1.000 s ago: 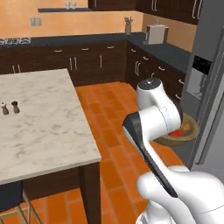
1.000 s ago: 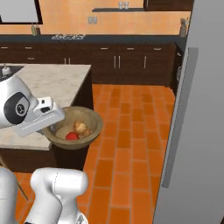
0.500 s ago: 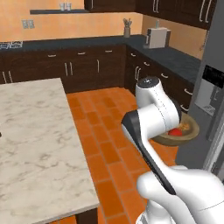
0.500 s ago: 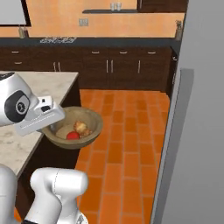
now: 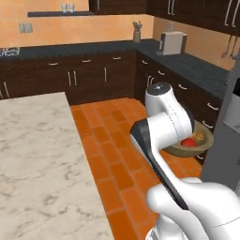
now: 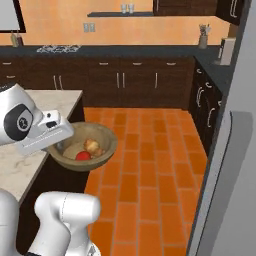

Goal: Pick the chicken drumstick and tomato from their plates and place them in the bowl. Then put the bowl in the fridge.

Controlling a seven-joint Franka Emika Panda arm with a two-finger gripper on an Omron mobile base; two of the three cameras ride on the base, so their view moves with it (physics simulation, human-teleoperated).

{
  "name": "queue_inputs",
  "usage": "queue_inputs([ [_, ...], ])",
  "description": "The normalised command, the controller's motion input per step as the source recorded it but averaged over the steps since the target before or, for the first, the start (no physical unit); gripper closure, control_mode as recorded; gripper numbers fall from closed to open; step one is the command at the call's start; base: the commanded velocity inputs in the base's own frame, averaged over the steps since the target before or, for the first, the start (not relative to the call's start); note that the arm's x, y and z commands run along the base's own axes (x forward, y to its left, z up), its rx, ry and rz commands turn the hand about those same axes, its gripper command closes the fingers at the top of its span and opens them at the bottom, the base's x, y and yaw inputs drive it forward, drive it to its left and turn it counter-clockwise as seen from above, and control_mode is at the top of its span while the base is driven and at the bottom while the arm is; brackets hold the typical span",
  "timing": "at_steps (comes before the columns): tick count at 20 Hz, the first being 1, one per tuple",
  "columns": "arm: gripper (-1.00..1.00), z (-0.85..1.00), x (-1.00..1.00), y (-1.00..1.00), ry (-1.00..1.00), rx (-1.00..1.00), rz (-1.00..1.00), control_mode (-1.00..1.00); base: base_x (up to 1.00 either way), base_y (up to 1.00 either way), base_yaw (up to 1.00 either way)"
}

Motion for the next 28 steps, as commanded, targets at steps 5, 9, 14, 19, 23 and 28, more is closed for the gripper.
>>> queue_inputs([
  [5, 1.0, 0.0, 0.0, 0.0, 0.0, 0.0, 0.0, 1.0, 0.94, 0.29, -0.01],
  [9, 1.0, 0.0, 0.0, 0.0, 0.0, 0.0, 0.0, 1.0, 0.92, 0.26, -0.05],
  [14, 1.0, 0.0, 0.0, 0.0, 0.0, 0.0, 0.0, 1.0, 1.0, 0.07, -0.09],
  [19, 1.0, 0.0, 0.0, 0.0, 0.0, 0.0, 0.0, 1.0, 0.97, 0.0, -0.41],
  [23, 1.0, 0.0, 0.0, 0.0, 0.0, 0.0, 0.0, 1.0, 0.68, 0.18, -0.76],
  [28, 1.0, 0.0, 0.0, 0.0, 0.0, 0.0, 0.0, 1.0, 0.37, 0.29, -0.87],
])
